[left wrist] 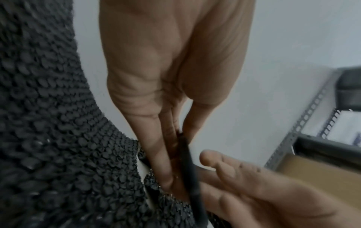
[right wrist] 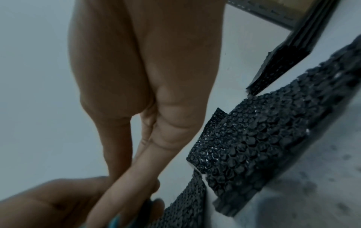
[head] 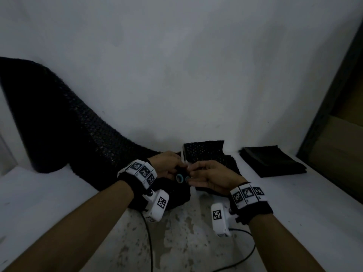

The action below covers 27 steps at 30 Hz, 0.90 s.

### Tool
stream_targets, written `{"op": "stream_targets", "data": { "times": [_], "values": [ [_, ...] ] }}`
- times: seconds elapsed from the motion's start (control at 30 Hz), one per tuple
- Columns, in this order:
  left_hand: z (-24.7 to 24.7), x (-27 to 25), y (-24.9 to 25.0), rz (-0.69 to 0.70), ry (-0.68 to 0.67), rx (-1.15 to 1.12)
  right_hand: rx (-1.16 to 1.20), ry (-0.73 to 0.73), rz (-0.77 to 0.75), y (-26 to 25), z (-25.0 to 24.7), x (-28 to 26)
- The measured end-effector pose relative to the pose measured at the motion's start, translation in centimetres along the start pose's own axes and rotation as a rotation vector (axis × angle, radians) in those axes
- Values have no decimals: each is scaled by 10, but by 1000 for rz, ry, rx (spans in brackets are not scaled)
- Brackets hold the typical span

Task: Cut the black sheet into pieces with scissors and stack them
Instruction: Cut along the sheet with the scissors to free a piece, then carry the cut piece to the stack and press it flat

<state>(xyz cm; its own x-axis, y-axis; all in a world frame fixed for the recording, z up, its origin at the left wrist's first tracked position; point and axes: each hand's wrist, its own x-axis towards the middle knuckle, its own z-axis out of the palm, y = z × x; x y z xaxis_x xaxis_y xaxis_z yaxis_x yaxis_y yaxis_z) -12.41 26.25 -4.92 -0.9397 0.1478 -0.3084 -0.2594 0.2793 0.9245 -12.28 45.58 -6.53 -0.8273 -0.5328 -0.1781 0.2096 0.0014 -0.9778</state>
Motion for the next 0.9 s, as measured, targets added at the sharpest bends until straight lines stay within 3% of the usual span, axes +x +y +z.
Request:
{"op": "stream_targets", "data": {
  "times": [0.13, 0.27, 0.37, 0.43, 0.5, 0.57, 0.73, 0.9],
  "values": [
    [6, -3, 5, 36, 169, 239, -65, 24, -7, -4, 5, -9],
    [7, -5, 10, 176, 284, 519, -75, 30, -28, -5, 2, -17],
    [5, -18, 14, 289, 217, 700, -261, 146, -25, 0, -18, -21],
    [4, -27, 13, 307, 157, 818, -546, 241, -25, 7, -40, -20],
    [5, -32, 9, 278, 103, 967, -895, 290, 8, 13, -60, -20],
    [9, -34, 1, 209, 54, 1109, -1091, 264, 88, 18, -71, -23],
    [29, -38, -18, 78, 70, 1342, -1189, 220, 212, 24, -73, -29],
    [33, -35, -25, 61, 96, 1325, -1279, 212, 174, 32, -73, -28]
  ]
}}
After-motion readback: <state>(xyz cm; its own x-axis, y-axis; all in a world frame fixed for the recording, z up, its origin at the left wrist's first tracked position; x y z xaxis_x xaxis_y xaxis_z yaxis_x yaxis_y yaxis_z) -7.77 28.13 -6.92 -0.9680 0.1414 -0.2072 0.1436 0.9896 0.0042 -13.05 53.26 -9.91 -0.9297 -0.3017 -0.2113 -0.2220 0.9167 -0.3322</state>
